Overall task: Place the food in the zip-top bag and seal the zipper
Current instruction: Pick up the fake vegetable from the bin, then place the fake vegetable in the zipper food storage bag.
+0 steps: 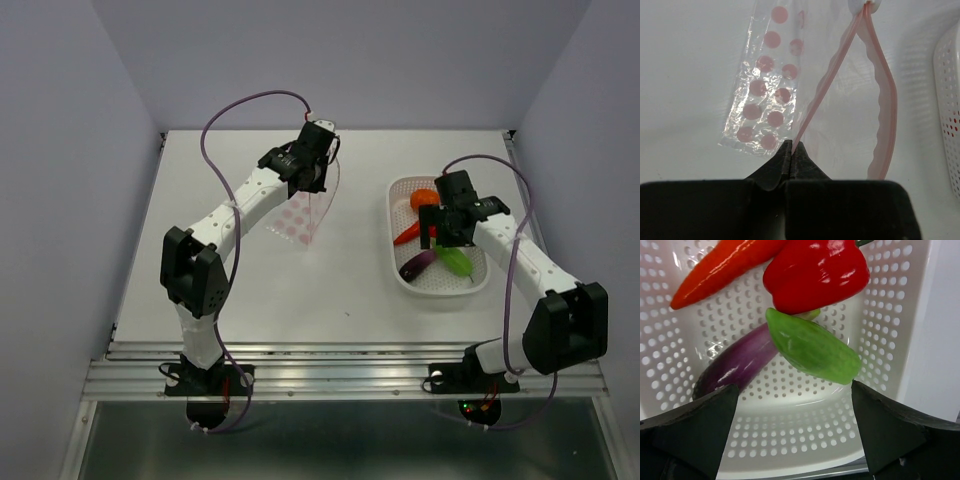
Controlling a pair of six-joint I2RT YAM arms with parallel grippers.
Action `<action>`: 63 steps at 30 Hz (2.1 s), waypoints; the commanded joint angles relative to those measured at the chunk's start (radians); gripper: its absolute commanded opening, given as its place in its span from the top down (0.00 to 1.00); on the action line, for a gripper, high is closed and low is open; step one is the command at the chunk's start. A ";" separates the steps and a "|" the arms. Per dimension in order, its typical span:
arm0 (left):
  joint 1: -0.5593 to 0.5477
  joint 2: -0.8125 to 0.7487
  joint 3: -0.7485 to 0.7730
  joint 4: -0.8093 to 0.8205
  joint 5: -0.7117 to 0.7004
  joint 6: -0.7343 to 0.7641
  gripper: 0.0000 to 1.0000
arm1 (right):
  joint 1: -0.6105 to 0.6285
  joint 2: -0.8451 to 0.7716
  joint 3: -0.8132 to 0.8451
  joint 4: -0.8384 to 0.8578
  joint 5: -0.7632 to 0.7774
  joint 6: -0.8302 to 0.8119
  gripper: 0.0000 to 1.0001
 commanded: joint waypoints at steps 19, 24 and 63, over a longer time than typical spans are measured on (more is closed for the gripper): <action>0.002 -0.044 -0.004 0.039 0.019 0.006 1.00 | -0.067 0.194 -0.055 0.176 0.088 0.003 0.04; 0.000 -0.052 -0.013 0.043 0.011 0.003 1.00 | -0.076 0.225 -0.055 0.178 0.075 0.003 0.09; 0.002 -0.032 0.053 0.011 0.039 -0.051 1.00 | -0.076 -0.278 0.041 0.424 -0.239 -0.003 0.99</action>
